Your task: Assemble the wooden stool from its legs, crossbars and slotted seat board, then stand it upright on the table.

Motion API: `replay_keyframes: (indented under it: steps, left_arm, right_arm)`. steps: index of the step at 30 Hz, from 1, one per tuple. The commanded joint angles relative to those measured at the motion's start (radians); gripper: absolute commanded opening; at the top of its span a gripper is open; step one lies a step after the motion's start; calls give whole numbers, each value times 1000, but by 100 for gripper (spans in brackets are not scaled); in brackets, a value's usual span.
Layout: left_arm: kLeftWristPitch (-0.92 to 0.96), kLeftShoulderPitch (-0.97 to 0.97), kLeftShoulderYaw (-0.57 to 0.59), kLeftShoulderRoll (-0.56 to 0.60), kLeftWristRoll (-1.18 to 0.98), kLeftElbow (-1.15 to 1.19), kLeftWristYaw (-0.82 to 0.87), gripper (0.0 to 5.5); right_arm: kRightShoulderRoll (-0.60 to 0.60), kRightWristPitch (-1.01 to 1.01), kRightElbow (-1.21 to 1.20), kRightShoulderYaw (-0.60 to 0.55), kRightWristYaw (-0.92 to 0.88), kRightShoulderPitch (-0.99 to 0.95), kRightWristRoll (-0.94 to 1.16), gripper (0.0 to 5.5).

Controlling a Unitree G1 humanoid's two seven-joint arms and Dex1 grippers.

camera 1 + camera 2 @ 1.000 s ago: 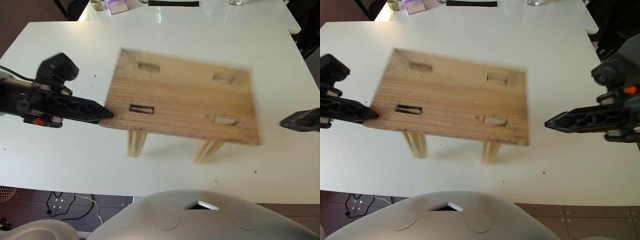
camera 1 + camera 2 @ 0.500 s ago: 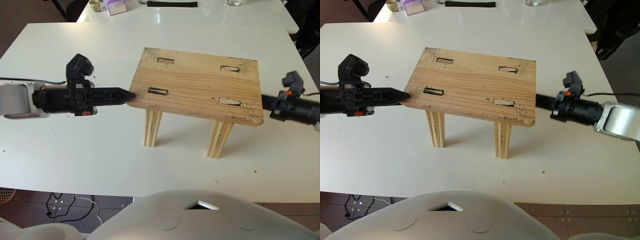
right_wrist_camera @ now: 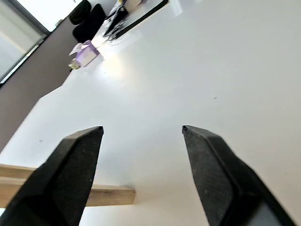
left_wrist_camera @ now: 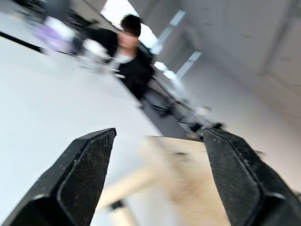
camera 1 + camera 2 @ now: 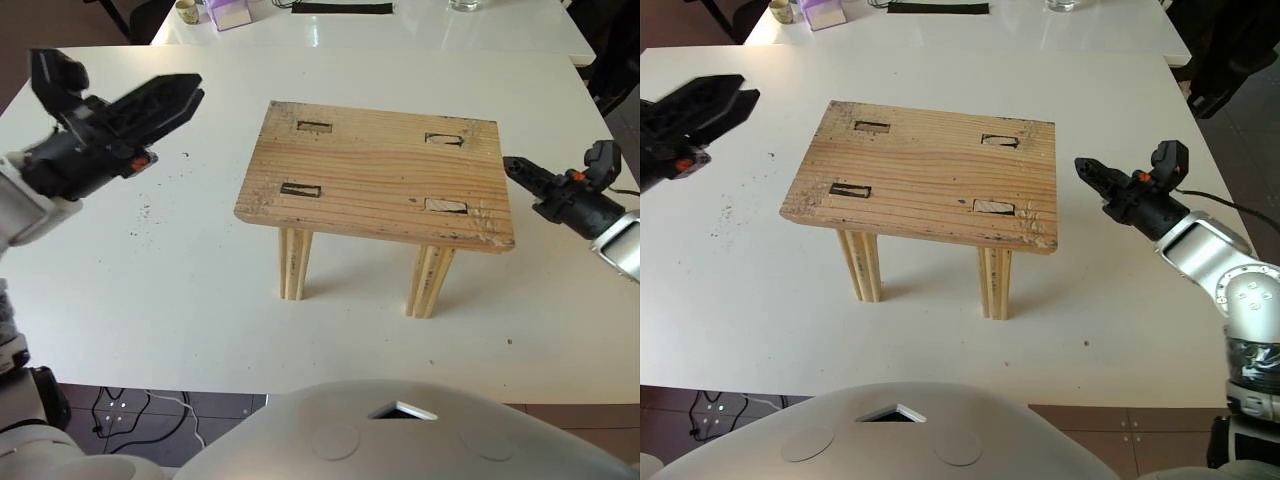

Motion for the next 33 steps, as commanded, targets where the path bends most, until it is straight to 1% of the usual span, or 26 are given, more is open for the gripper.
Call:
replay_keyframes:
  steps: [1,2,4,7,9,13,17,19,24,33]
  left_arm:
    - [-489,99,-354,-176,870,5,176,341]
    - [-561,106,-415,-196,996,7,210,341]
    - [-646,130,-451,-277,1101,33,270,341]
    - [-780,143,-495,-382,1251,158,359,341]
    - [-862,138,-518,-440,1341,253,407,341]
    - [-1010,118,-542,-540,1444,403,407,341]
    - [-1171,119,-523,-628,1520,506,395,341]
    - [-1223,123,-505,-657,1543,537,386,341]
    - [-1296,115,-462,-694,1578,595,378,341]
    - [-1342,77,-387,-751,1602,676,385,341]
  right_arm:
    - [229,-369,18,152,-21,32,-517,311]
    - [253,-432,43,190,-26,18,-607,311]
    - [292,-560,110,269,-39,-11,-784,311]
    - [350,-723,254,344,-90,-44,-991,311]
    - [408,-816,371,369,-103,-57,-1065,311]
    - [509,-947,531,355,-110,-61,-1121,311]
    - [570,-1064,658,318,-100,-101,-1187,311]
    - [589,-1098,703,289,-99,-121,-1203,311]
    - [607,-1141,793,239,-63,-174,-1221,311]
    - [627,-1176,946,183,13,-286,-1231,311]
